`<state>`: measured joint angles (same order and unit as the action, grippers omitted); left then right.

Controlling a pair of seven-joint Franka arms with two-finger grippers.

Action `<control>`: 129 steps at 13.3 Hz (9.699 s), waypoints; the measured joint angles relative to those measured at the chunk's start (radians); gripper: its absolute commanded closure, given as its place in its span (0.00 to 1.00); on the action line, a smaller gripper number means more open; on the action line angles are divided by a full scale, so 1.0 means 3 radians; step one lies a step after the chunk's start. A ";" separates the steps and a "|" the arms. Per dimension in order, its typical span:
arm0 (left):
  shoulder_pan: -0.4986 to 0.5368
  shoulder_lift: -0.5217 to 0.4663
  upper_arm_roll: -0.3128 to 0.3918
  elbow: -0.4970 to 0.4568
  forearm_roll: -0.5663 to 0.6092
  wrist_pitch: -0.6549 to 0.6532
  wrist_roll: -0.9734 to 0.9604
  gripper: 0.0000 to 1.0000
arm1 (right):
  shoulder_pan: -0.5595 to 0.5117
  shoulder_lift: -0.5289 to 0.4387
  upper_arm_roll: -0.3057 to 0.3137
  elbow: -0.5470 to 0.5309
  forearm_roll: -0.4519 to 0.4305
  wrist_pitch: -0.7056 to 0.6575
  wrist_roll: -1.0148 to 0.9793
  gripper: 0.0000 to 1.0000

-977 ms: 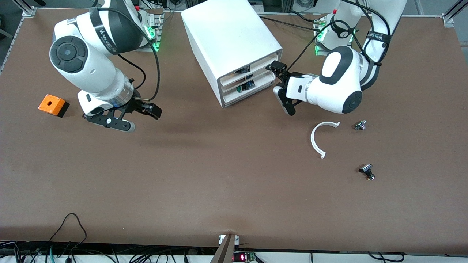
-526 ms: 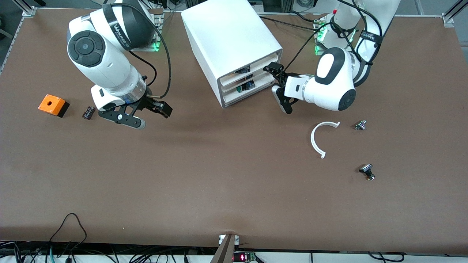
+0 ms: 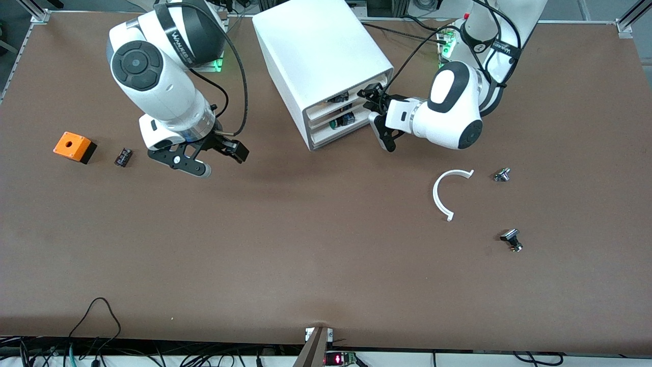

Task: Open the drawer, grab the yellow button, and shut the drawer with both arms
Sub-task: 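Pull the drawer open with the left gripper while the right gripper approaches, then grasp the orange push button inside the drawer with the right gripper, then lift the orange button out with the right gripper while the left gripper approaches, then set the button on the table with the right gripper while the left gripper pushes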

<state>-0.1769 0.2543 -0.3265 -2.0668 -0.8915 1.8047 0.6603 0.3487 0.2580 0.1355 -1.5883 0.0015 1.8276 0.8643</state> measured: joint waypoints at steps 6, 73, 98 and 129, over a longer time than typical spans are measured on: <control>0.0001 -0.0001 -0.0046 -0.0107 -0.0127 0.0050 0.0004 1.00 | 0.0181 0.0211 0.0001 0.0327 0.0002 0.0002 0.0496 0.00; 0.1266 0.0870 -0.0088 0.2266 0.2191 -0.0896 -0.0388 0.00 | 0.1527 0.1706 -0.0003 0.2024 0.0009 0.0440 0.3587 0.96; 0.0388 0.0972 -0.0098 0.2310 0.2844 -0.0578 -0.3120 0.00 | 0.0021 0.0628 -0.1001 -0.0601 -0.0019 0.1128 -0.1778 0.96; -0.0289 0.0693 -0.0288 0.1385 0.2619 0.0007 -0.5395 0.04 | -0.0404 -0.0054 -0.1116 -0.0991 0.0511 0.1277 -0.3377 0.01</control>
<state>-0.2635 0.4622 -0.4130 -1.6514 -0.1058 1.8066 -0.9583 0.2275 0.2418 -0.1994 -1.8855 0.1548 2.2108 -0.1489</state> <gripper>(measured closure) 0.031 0.004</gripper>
